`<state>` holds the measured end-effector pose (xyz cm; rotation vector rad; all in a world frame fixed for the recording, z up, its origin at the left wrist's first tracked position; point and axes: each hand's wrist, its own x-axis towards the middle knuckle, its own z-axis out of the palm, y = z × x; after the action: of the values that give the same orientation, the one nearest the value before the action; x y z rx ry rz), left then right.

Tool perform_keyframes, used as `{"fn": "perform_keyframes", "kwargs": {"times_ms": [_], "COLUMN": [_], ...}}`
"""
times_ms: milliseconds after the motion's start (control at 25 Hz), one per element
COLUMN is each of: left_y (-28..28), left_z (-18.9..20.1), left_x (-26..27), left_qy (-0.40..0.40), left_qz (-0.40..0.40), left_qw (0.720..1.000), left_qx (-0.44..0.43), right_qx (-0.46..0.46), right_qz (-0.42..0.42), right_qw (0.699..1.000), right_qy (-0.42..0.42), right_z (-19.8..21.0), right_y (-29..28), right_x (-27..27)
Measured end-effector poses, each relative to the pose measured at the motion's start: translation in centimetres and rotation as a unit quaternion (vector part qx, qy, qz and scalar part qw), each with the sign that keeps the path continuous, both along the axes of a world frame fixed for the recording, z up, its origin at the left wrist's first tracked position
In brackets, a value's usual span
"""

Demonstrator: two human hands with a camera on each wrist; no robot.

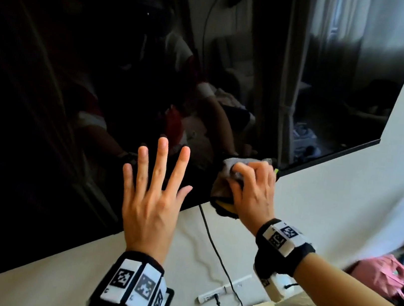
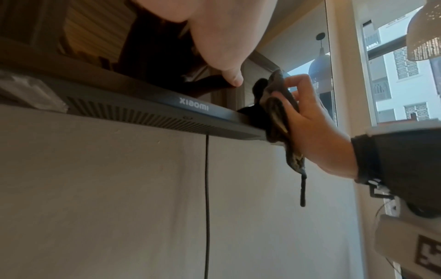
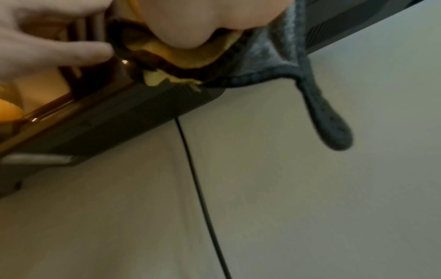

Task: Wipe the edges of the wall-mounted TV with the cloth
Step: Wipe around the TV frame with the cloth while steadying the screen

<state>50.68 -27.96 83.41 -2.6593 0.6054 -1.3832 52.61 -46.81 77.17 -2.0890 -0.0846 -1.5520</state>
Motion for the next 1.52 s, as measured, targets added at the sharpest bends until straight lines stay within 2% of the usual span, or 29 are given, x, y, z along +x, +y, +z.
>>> {"fn": "perform_keyframes", "kwargs": {"times_ms": [40, 120, 160, 200, 280, 320, 360, 480, 520, 640, 680, 720, 800, 840, 880, 960, 1000, 1040, 1120, 1160, 1200, 1280, 1320, 1360, 1480, 1520], "left_y": [0.5, 2.3, 3.7, 5.0, 8.1, 9.5, 10.8, 14.5, 15.0, 16.2, 16.2, 16.3, 16.9, 17.3, 18.2, 21.5, 23.5, 25.6, 29.3, 30.6, 31.2, 32.1, 32.2, 32.2, 32.1, 32.1], "left_z": [0.2, 0.4, 0.4, 0.4, 0.1, 0.0, 0.1, 0.6, 0.6, 0.4, 0.5, 0.5, 0.7, 0.8, 0.8, 0.7, 0.6, 0.6, 0.4, 0.3, 0.0, -0.4, -0.5, -0.5, -0.1, 0.0], "left_x": [-0.2, -0.7, -1.0, -1.2, -1.8, -1.8, -1.9, -1.4, -1.1, -0.9, -0.8, -0.7, -1.0, -1.3, -1.7, -2.2, -2.5, -2.7, -2.8, -2.8, -2.5, -2.2, -2.0, -2.0, -2.0, -2.1], "left_qy": [0.006, 0.007, 0.003, -0.001, -0.003, -0.004, -0.003, 0.003, 0.003, -0.017, -0.020, -0.015, -0.007, -0.006, -0.005, -0.015, -0.022, -0.026, -0.019, -0.009, 0.000, 0.009, 0.013, 0.014, 0.016, 0.019], "left_qz": [-0.010, -0.012, 0.002, 0.023, 0.066, 0.078, 0.087, 0.103, 0.100, 0.087, 0.080, 0.069, 0.066, 0.066, 0.062, 0.064, 0.071, 0.080, 0.090, 0.088, 0.085, 0.080, 0.079, 0.081, 0.078, 0.069], "left_qw": [1.000, 1.000, 1.000, 1.000, 0.998, 0.997, 0.996, 0.995, 0.995, 0.996, 0.996, 0.997, 0.998, 0.997, 0.997, 0.997, 0.997, 0.996, 0.995, 0.996, 0.996, 0.997, 0.997, 0.997, 0.997, 0.997], "left_qx": [0.005, 0.018, 0.022, 0.021, 0.011, 0.006, 0.002, -0.007, -0.001, 0.021, 0.022, 0.017, -0.004, -0.024, -0.040, -0.039, -0.029, -0.022, -0.029, -0.032, -0.030, -0.019, -0.016, -0.015, -0.019, -0.020], "right_qx": [0.035, 0.192, 0.221, 0.188, 0.021, -0.023, -0.015, 0.153, 0.148, -0.062, -0.084, -0.059, 0.095, 0.134, 0.111, -0.041, -0.073, -0.047, 0.087, 0.114, 0.082, -0.061, -0.097, -0.083, 0.129, 0.153], "right_qz": [-0.011, -0.045, -0.044, -0.034, 0.000, 0.017, 0.016, -0.015, -0.008, 0.024, 0.025, 0.009, -0.017, -0.017, -0.013, 0.008, 0.019, 0.008, -0.019, -0.019, -0.009, 0.022, 0.027, 0.019, -0.022, -0.023], "right_qw": [0.999, 0.980, 0.974, 0.982, 1.000, 1.000, 1.000, 0.988, 0.989, 0.997, 0.996, 0.998, 0.995, 0.991, 0.994, 0.999, 0.997, 0.999, 0.996, 0.993, 0.997, 0.998, 0.995, 0.996, 0.991, 0.988], "right_qy": [0.000, -0.016, -0.015, -0.009, -0.006, -0.011, -0.013, -0.029, -0.026, -0.033, -0.033, -0.027, -0.022, -0.016, -0.008, -0.012, -0.013, -0.008, -0.005, 0.000, 0.004, 0.002, -0.002, -0.004, 0.001, 0.001], "right_z": [0.5, 1.8, 1.9, 1.7, 0.5, 0.5, 1.1, 2.6, 2.3, 0.6, 0.6, 0.7, 1.3, 1.1, 0.6, -0.4, -0.1, 0.4, 1.4, 1.4, 1.0, -0.1, -0.1, 0.2, 0.9, 0.8], "right_y": [-0.8, -1.0, 0.1, 1.7, 4.9, 5.2, 5.0, 6.5, 7.9, 12.7, 12.7, 12.7, 13.6, 14.7, 16.4, 18.8, 18.7, 18.3, 18.9, 20.2, 22.0, 25.5, 26.1, 26.3, 28.3, 29.8], "right_x": [0.2, 0.6, 0.6, 0.5, 0.0, 0.0, 0.1, 0.5, 0.3, -0.2, -0.1, 0.0, 0.0, -0.1, -0.5, -0.8, -0.8, -0.5, -0.4, -0.7, -0.9, -1.3, -1.4, -1.2, -0.9, -1.0]}}
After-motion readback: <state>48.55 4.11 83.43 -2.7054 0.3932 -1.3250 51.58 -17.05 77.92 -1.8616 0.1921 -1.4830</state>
